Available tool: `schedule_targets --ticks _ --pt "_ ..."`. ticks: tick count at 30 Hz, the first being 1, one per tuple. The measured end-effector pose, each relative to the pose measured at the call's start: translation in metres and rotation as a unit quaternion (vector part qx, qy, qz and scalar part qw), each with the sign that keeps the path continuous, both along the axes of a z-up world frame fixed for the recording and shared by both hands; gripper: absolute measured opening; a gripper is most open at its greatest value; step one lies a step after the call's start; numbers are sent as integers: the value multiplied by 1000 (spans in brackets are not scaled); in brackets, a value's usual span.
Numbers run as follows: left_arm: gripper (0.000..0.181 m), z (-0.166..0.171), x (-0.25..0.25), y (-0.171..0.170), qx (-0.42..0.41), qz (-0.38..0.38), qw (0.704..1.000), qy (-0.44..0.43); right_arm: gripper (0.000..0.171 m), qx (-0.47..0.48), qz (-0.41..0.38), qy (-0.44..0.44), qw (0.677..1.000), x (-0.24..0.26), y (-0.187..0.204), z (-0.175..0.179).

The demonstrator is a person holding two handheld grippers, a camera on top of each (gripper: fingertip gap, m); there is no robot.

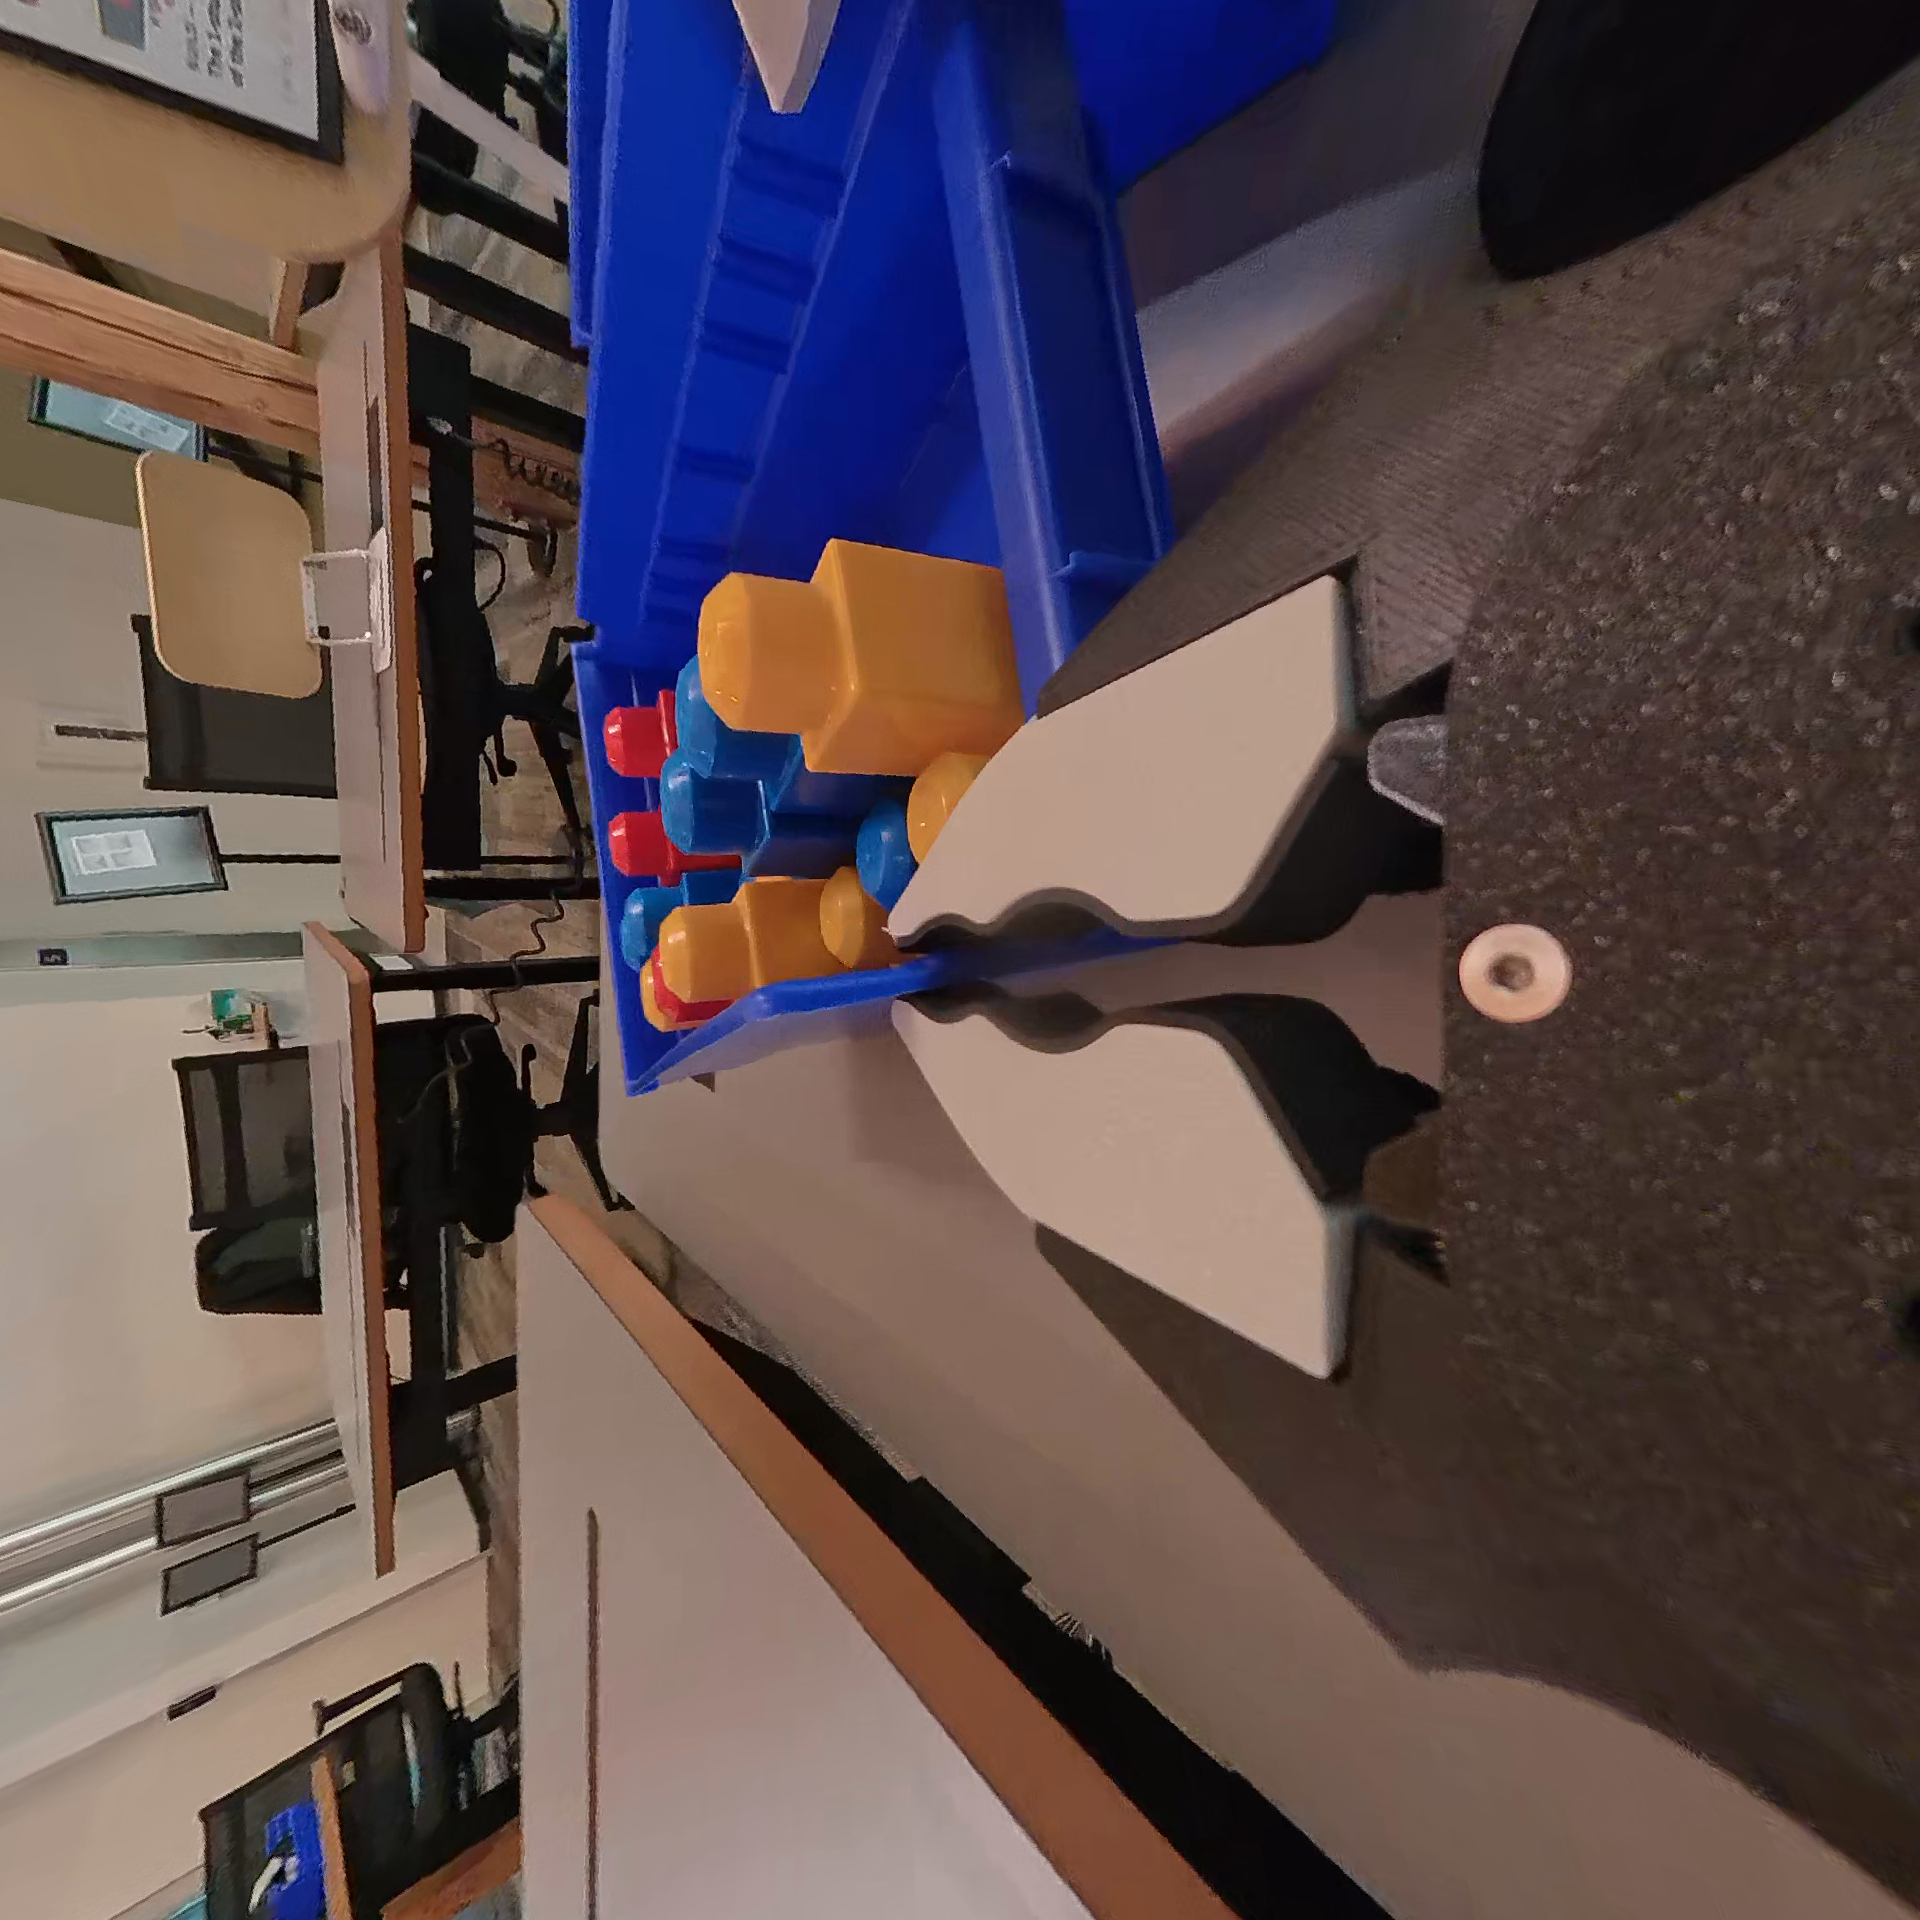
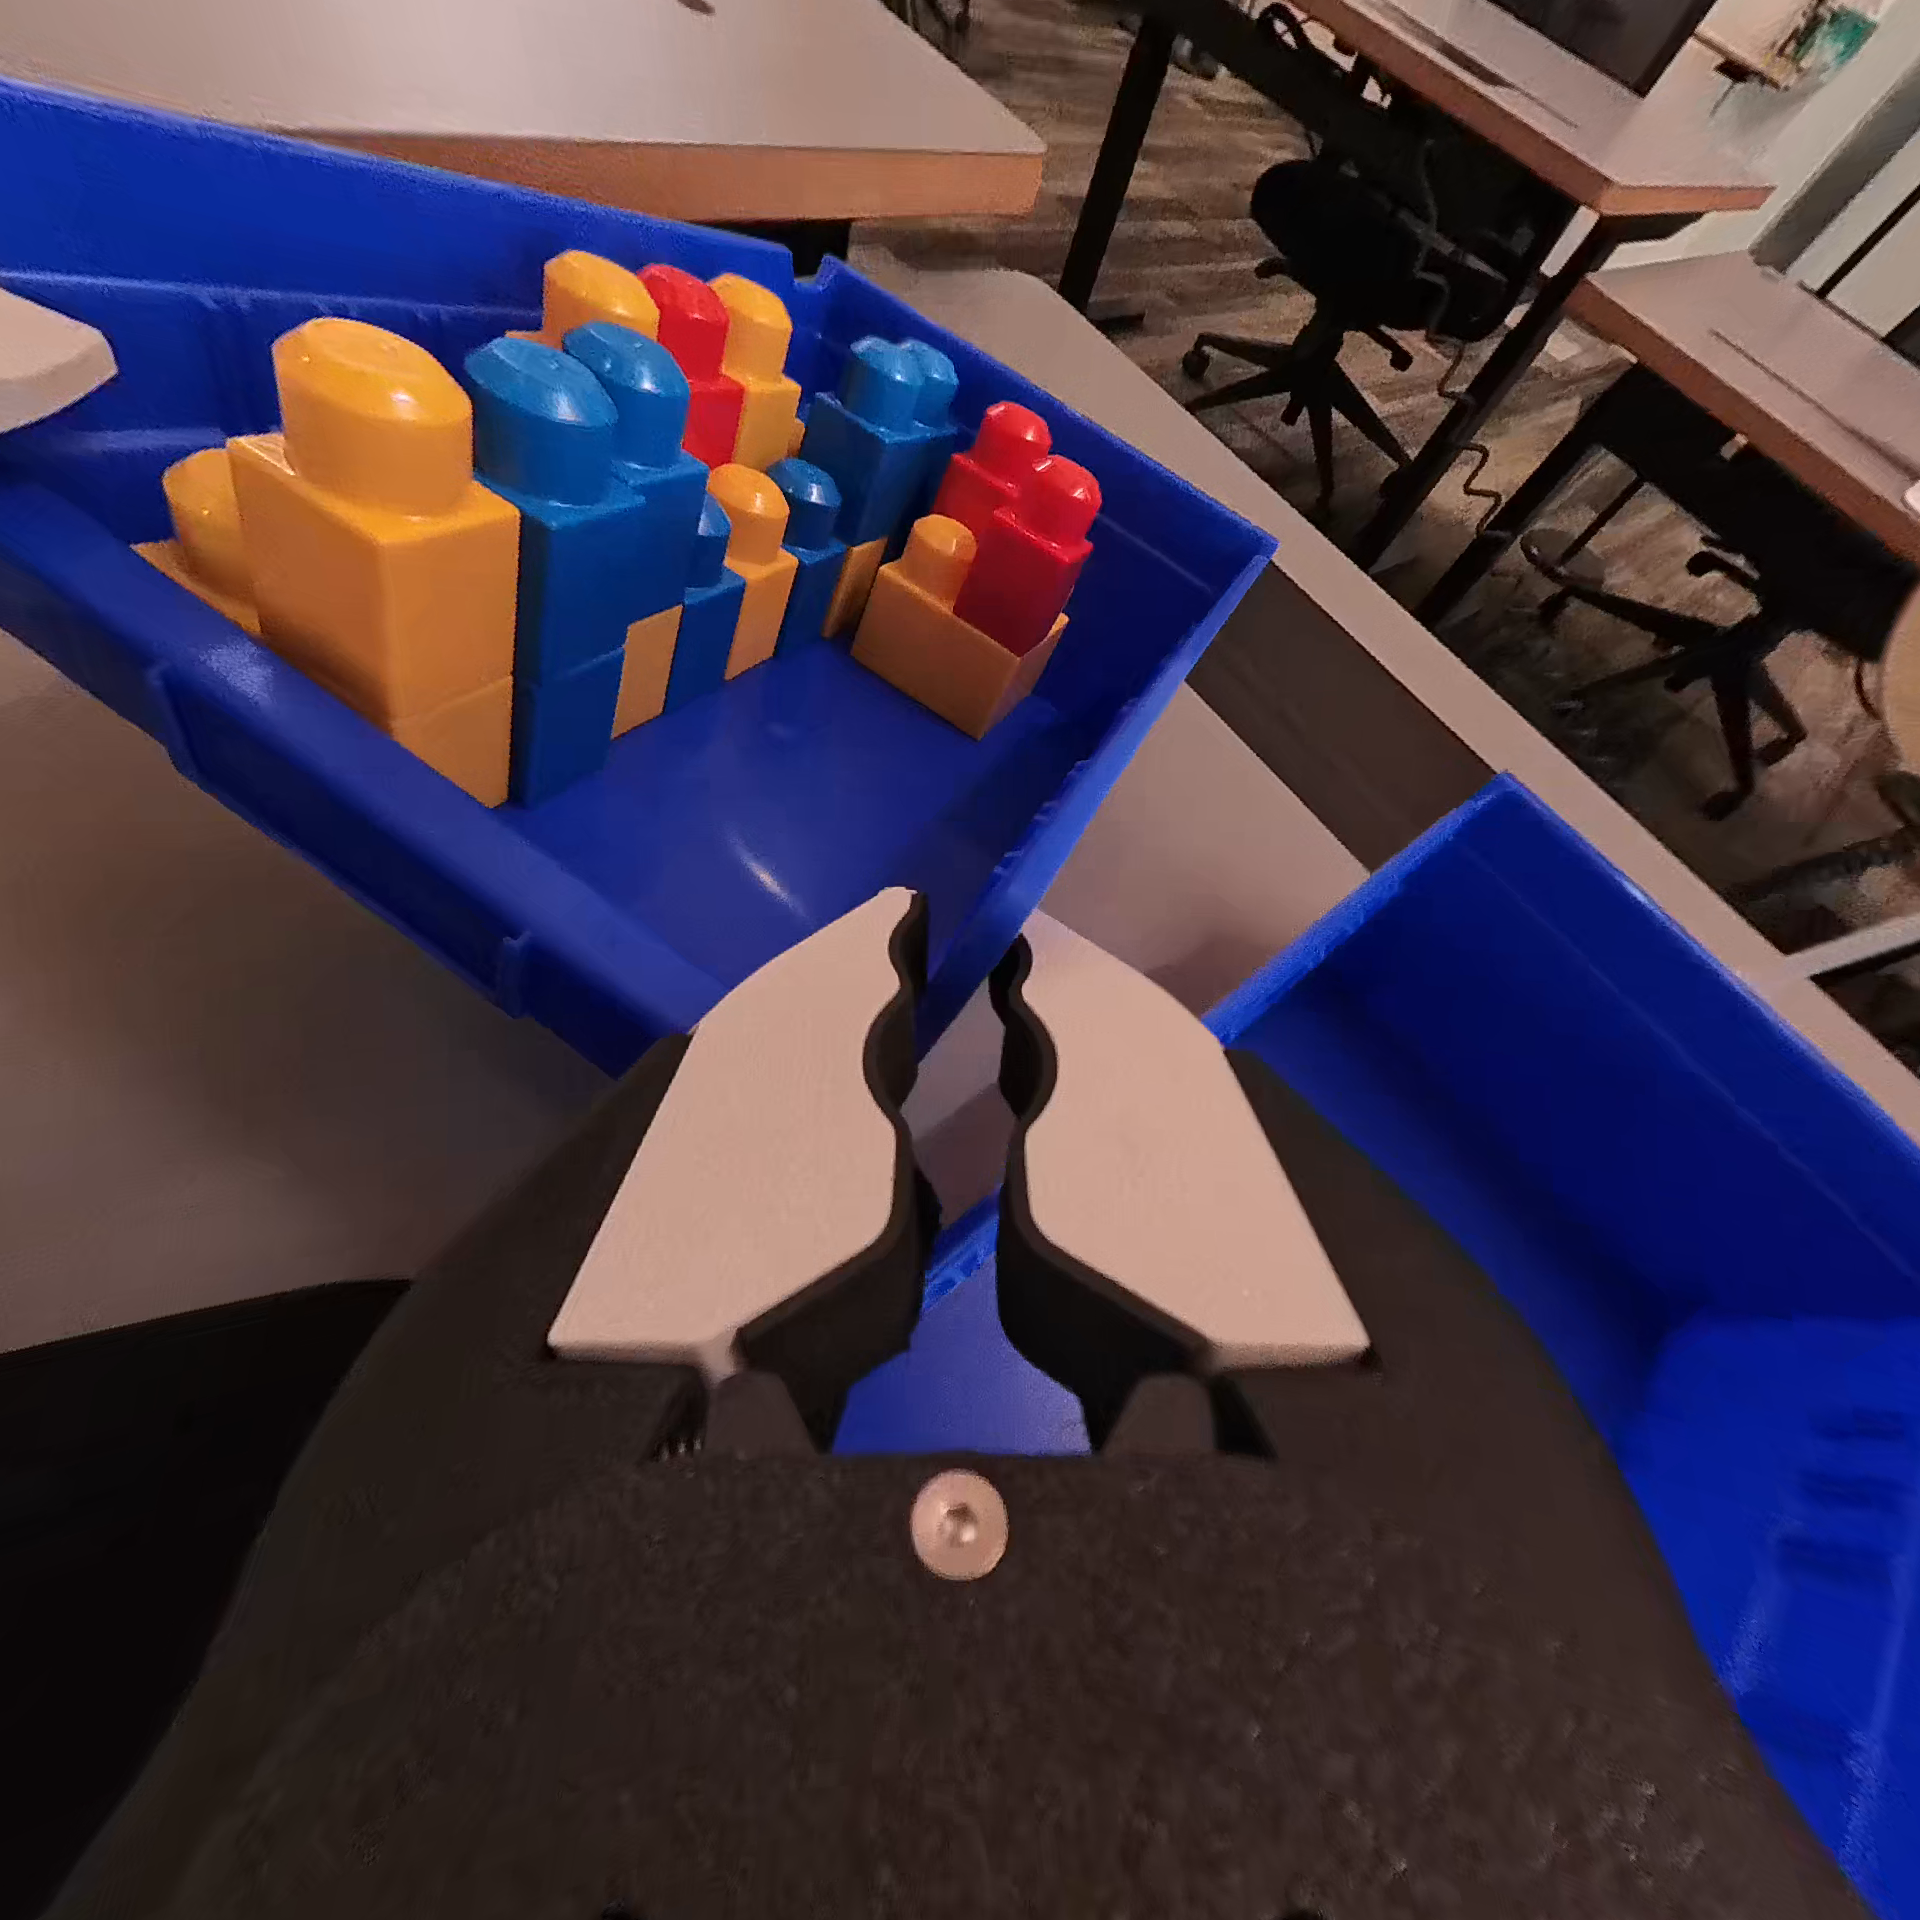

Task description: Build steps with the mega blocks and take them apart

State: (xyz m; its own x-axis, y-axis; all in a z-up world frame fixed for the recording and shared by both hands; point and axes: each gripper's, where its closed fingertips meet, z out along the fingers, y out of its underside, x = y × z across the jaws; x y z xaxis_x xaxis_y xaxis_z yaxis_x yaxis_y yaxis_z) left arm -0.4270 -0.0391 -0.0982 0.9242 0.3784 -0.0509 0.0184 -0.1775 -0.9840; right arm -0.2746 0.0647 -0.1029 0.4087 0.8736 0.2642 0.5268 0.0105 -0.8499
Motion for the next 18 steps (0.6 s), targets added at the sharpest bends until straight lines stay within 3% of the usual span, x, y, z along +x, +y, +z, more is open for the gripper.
schedule_targets --ticks 6,13,18 --pt "5 -9 -14 4 8 22 1000 -11 12 33 4 -55 998 -12 6 -4" --pt "4 -32 -24 7 -31 74 996 -33 18 48 -1 -105 993 -14 5 -23" --pt "4 -48 -25 9 -62 68 995 -48 21 56 -1 -121 991 -10 3 -28"
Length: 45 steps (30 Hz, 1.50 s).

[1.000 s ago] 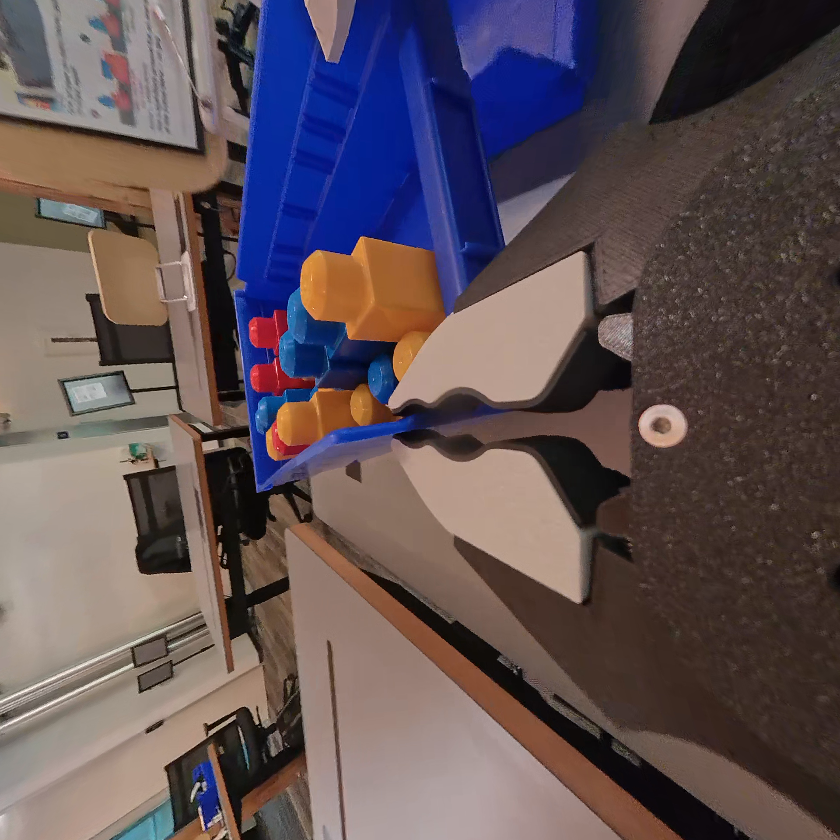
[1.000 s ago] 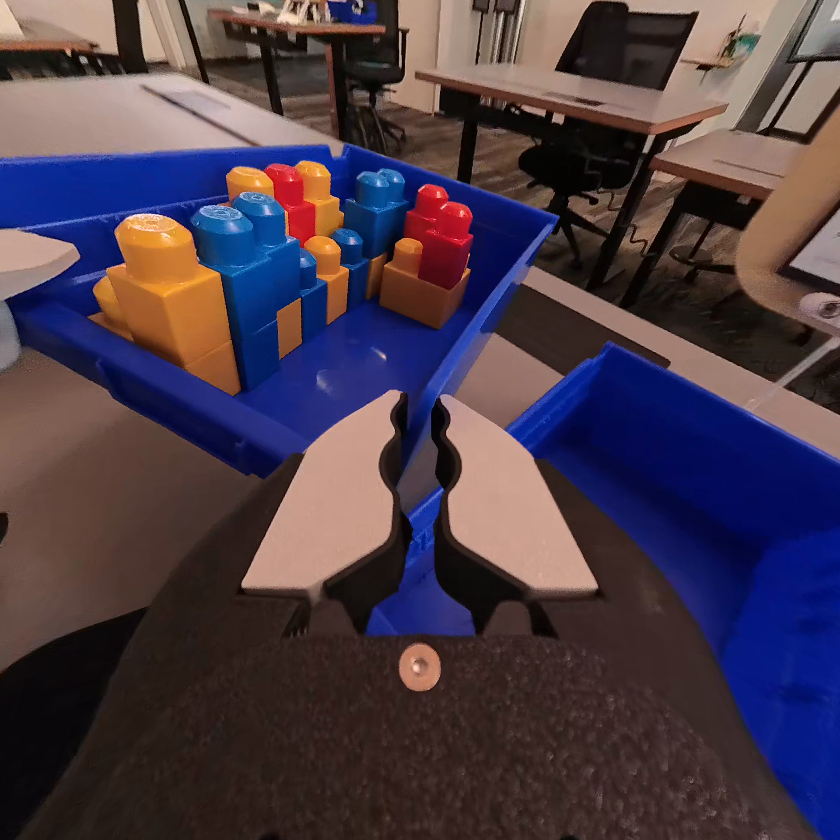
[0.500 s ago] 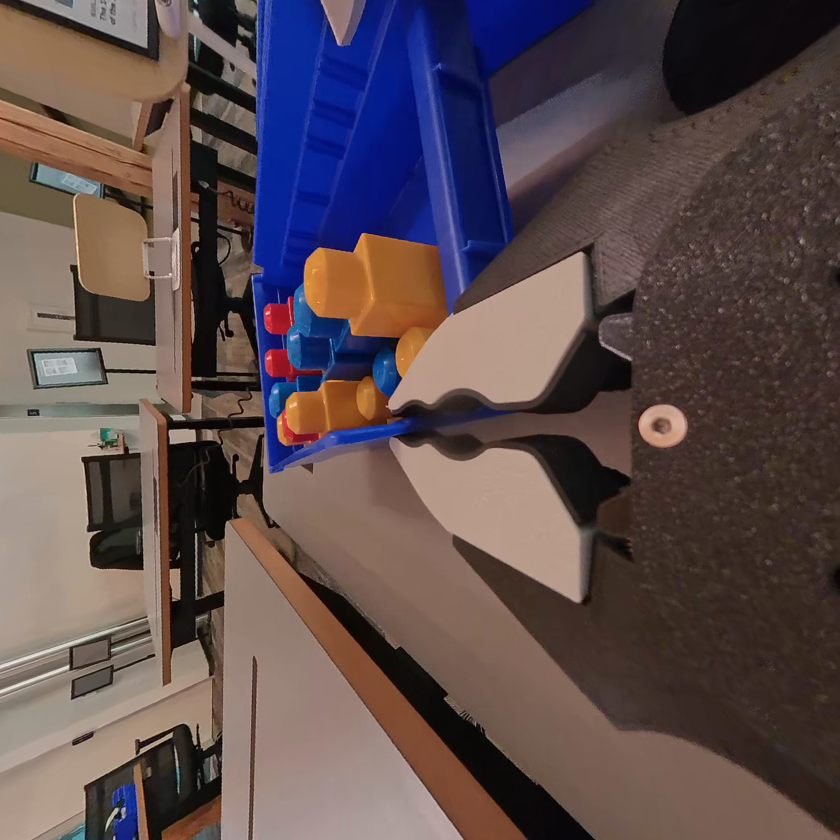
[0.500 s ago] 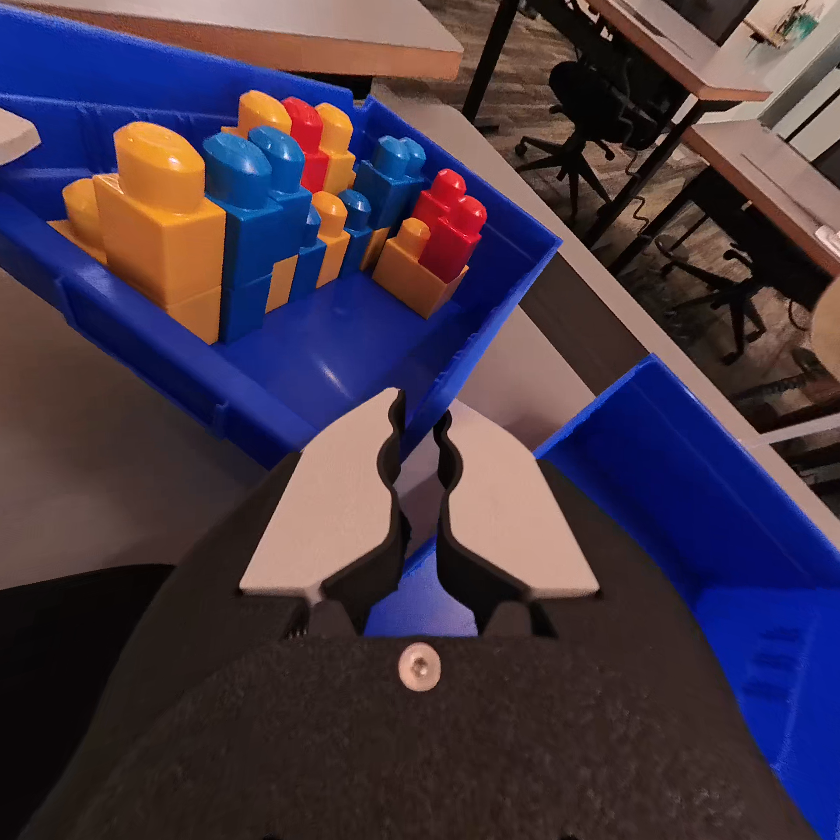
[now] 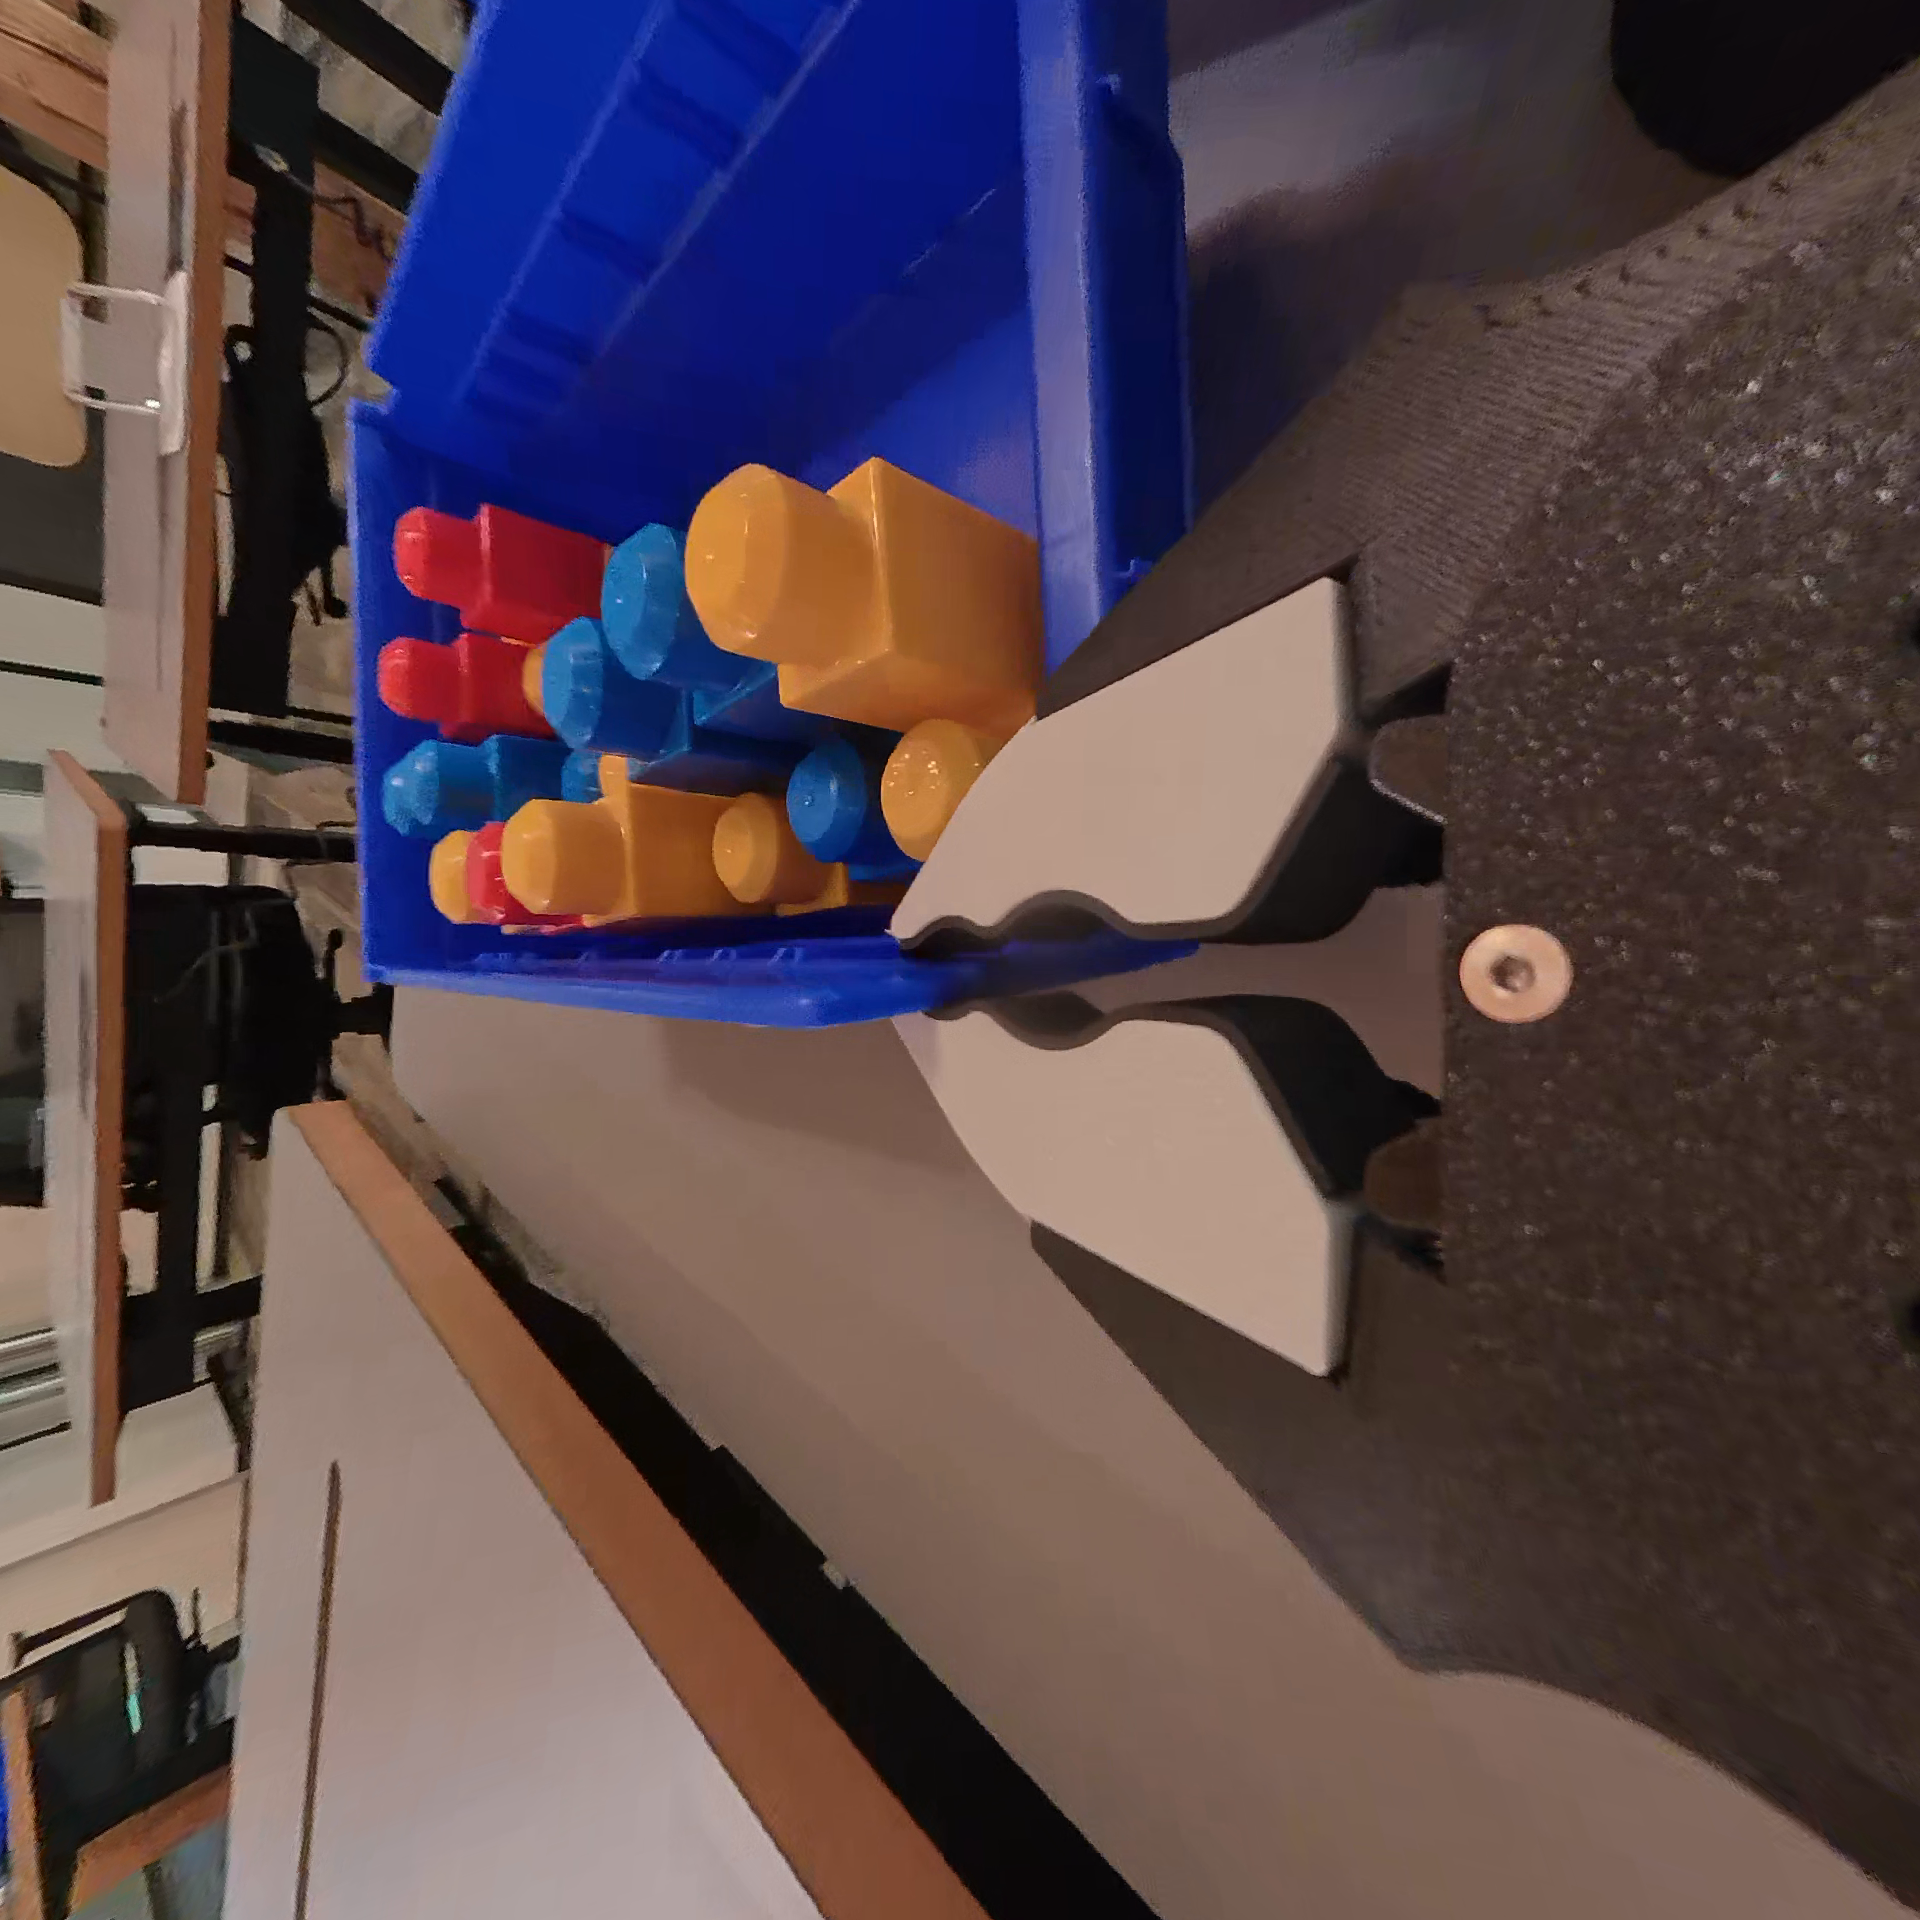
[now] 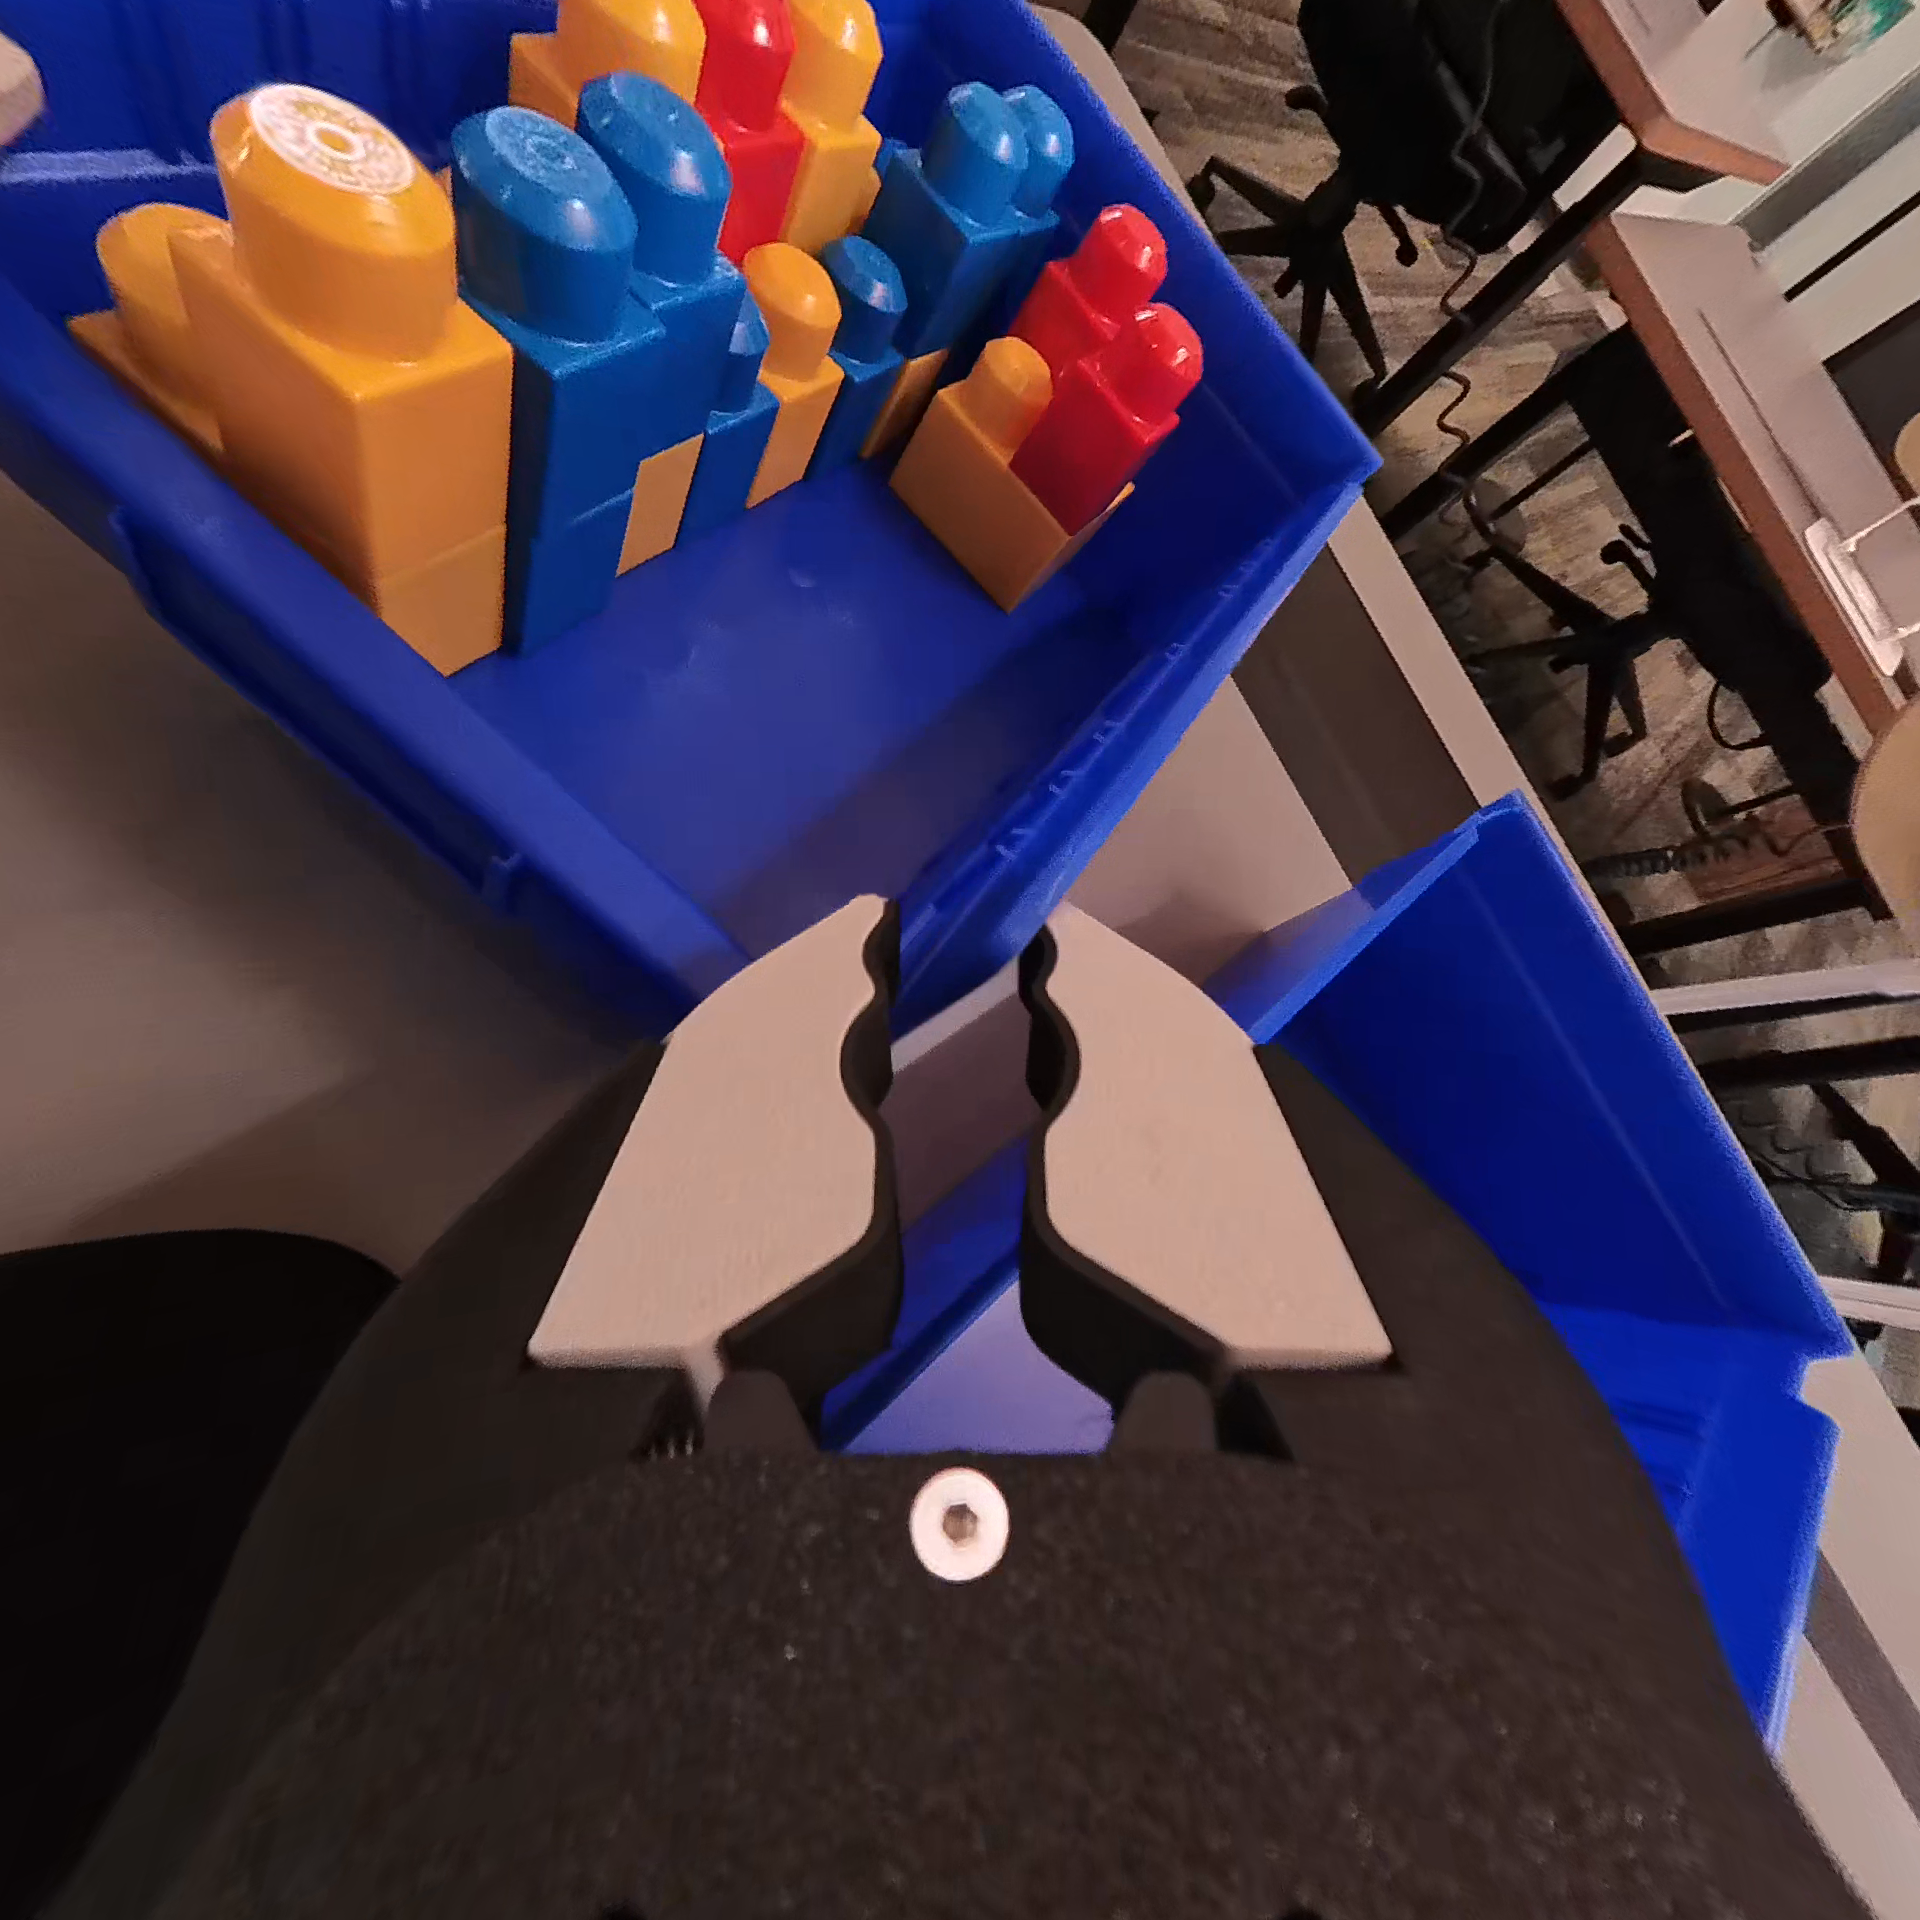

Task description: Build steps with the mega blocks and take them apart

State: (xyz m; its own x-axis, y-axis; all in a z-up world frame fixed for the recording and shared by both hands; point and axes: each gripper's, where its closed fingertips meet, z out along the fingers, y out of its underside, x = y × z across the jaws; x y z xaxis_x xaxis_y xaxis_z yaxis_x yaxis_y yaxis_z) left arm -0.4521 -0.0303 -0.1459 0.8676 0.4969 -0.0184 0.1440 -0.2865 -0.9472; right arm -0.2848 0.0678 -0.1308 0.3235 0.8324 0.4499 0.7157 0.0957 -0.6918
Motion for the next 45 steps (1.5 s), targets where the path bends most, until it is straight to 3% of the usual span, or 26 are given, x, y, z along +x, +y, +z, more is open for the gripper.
schedule_targets --ticks 3,8,14,19,24,32,39,41,43,44,45 --pt "7 -10 5 4 -13 -16 1000 -6 28 -5 -2 39 999 4 -1 6" --pt "27 -7 11 4 -10 -20 1000 2 31 -49 -12 117 992 21 0 27" --pt "34 38 22 -2 28 -9 997 76 33 -57 -40 156 985 62 12 46" --pt "32 68 69 10 53 -74 992 92 37 -50 -76 176 980 111 24 57" --pt "32 67 122 29 42 -146 984 96 43 -28 -128 183 974 176 38 60" --pt "35 52 185 53 27 -219 972 84 73 -40 -204 174 962 269 44 25" --pt "36 43 209 58 18 -246 965 85 86 -80 -232 163 956 286 45 -22" --pt "37 42 216 58 16 -255 963 85 78 -94 -234 165 954 285 50 -31" --pt "38 39 223 59 13 -265 961 82 60 -125 -218 181 951 278 48 -36" --pt "39 37 226 60 10 -272 959 80 44 -141 -204 187 951 274 44 -36" --pt "40 34 231 61 7 -280 957 79 16 -147 -194 187 952 271 40 -37"
